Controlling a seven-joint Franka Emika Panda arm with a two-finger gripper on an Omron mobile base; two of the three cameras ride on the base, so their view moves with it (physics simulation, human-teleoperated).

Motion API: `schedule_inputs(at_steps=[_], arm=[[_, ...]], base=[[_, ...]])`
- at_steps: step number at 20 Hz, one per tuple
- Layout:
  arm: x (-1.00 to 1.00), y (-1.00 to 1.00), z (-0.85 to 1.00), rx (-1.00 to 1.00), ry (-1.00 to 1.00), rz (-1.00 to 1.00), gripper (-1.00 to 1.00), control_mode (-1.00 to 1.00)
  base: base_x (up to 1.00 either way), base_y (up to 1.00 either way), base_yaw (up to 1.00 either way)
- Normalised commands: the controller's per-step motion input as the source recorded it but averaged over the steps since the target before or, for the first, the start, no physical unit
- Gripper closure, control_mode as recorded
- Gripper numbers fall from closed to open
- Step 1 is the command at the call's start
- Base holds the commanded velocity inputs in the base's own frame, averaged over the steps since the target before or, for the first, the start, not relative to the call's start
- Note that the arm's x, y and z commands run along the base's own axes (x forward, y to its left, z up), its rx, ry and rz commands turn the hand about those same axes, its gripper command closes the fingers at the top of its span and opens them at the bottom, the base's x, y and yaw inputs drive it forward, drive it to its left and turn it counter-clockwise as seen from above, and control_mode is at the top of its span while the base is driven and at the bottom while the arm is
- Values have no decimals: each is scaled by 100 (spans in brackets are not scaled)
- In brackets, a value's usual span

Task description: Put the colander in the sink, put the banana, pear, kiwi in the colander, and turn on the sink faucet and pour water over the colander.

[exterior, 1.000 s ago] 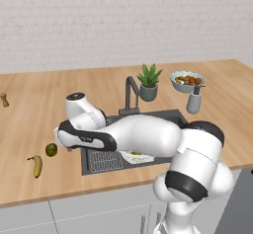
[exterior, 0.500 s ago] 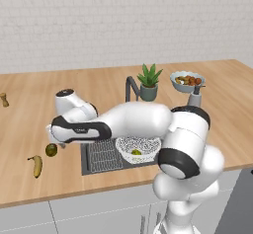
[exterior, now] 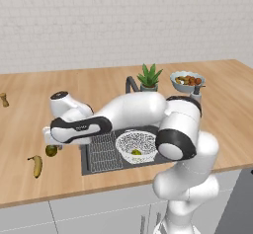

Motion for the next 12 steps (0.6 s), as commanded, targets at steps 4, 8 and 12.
schedule_inputs(at_steps=[4, 8, 12], arm=[[19, 18, -22, 0, 0, 0, -100, -100], [29, 20, -10, 0, 0, 0, -100, -100], [11, 32, -1, 0, -3, 0, -100, -100]], base=[[0, 0, 0], [0, 0, 0], [0, 0, 0]])
